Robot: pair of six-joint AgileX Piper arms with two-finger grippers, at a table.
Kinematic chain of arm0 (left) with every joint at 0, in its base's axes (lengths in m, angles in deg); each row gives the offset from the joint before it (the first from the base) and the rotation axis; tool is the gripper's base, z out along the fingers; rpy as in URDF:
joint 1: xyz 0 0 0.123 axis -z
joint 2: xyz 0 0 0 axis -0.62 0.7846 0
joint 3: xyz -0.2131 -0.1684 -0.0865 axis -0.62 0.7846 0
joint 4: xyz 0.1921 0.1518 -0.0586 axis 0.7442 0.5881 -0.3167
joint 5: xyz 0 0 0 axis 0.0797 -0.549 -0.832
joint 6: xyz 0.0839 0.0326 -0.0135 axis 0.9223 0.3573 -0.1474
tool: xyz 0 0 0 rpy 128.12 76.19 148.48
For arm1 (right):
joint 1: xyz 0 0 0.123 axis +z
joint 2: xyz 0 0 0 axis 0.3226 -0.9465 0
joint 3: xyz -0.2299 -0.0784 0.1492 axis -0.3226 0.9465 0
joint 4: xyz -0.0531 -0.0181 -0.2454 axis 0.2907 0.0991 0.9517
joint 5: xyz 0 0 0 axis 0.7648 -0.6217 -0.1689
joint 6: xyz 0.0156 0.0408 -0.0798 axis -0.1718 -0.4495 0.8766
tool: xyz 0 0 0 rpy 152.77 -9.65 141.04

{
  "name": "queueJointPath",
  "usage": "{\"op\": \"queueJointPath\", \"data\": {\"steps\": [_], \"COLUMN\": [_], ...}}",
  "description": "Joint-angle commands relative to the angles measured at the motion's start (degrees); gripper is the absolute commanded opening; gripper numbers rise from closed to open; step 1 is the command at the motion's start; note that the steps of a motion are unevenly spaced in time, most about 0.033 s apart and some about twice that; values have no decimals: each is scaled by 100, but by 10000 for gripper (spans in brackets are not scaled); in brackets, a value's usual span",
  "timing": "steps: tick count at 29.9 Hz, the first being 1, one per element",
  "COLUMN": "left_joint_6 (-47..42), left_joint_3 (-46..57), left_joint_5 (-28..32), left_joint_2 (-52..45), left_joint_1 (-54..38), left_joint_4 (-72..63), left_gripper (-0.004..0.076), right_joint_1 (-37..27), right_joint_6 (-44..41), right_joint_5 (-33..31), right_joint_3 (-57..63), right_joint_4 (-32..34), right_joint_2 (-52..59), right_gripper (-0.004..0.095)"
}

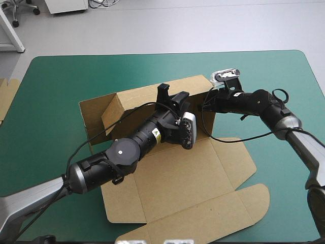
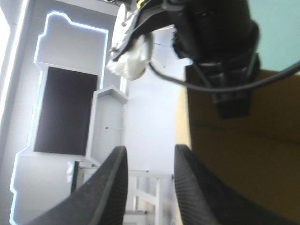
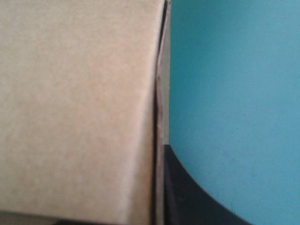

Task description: Fold the box

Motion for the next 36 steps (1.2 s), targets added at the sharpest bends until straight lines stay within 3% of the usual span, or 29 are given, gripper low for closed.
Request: {"op": "queueJointPath", "data": {"steps": [1, 10, 16, 19, 23, 29, 32, 36], "left_joint_6": [281, -541, -3015, -3786, -3143, -625, 339, 972], "left_joint_3": [-484, -1587, -1858, -1834, -1622, -1245, -1151, -1112], "left_joint_5": [-394, 268, -1, -205, -284, -1010, -1376, -1889], "left_joint_2": [-267, -292, -292, -292, -292, -196, -65, 155], "left_joint_1": [-461, -2314, -3940, -4782, -5678, -6045, -6045, -6045], "left_joint_4": [213, 213, 124, -942, -2930, -5570, -6347, -7162], "left_gripper": [219, 219, 219, 219, 220, 219, 200, 173], "right_joint_1": [14, 14, 14, 14, 14, 14, 14, 14], "right_joint_6": [-141, -217, -650, -734, -812, -943, -1157, -1690], "right_joint_5": [-214, -250, -376, -446, -421, -472, -625, -1024], "right_joint_3": [-117, -117, -117, -117, -117, -245, -438, -931], "right_joint_4": [-42, 73, 509, 534, 523, 538, 778, 1409], "right_joint_2": [218, 218, 135, 61, 18, 12, 12, 4], "right_gripper": [-4, -4, -4, -4, -4, -4, -4, -4]}}
